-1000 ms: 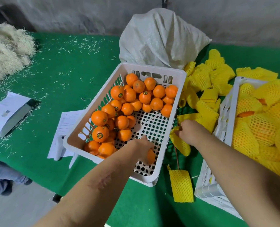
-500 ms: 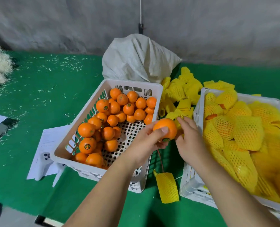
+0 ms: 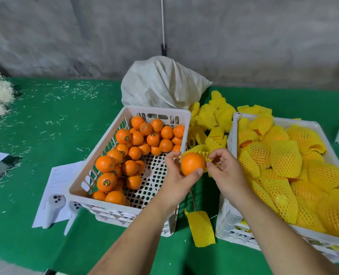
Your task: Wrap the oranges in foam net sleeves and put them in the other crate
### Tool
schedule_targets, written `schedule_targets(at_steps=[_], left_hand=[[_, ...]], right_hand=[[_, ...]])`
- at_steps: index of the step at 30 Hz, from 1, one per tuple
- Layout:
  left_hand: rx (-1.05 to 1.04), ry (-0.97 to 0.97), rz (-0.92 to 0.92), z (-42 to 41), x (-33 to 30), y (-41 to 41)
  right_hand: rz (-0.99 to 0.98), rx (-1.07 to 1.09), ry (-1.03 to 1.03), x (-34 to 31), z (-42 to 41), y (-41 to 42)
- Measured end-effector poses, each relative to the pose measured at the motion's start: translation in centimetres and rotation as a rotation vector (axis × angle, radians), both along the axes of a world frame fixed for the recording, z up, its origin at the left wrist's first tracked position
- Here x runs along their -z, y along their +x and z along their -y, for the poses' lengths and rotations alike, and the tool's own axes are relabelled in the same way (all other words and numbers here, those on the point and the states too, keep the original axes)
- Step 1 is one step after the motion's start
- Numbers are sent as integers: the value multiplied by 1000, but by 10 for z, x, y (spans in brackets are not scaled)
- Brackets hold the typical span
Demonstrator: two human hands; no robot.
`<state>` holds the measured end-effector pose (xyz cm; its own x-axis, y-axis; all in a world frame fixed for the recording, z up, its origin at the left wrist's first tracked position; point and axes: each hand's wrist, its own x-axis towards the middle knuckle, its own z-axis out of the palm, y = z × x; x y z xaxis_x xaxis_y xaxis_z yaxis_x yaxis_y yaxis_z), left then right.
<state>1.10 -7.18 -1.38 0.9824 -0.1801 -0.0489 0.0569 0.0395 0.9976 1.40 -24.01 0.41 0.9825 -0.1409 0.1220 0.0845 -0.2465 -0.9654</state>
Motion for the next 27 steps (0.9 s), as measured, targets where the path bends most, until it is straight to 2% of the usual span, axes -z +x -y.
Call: schedule_targets(at_steps=[4,10,16,19,21,24,27], left_hand=[[70,98,102,3,0,-3],[73,90,56,0,0,-6],[17,-13,44,3,2,-5],[-15,-30,66,8,2,-5],[-25,-46,72,10,2,-6],[56,-2,52,8,5,-4],[166,20,25,3,10,-3]], right_hand=[[14,-5,133,-2,1,2],[22,-29,-128,1,2,1],[56,2,-29,-2,2,-2],[114,-46,-91,-1,3,-3],[77,-103,-105,0,2,-2],[2,-162,-135,3,1,0],[20,-91,-122,6,2,3]])
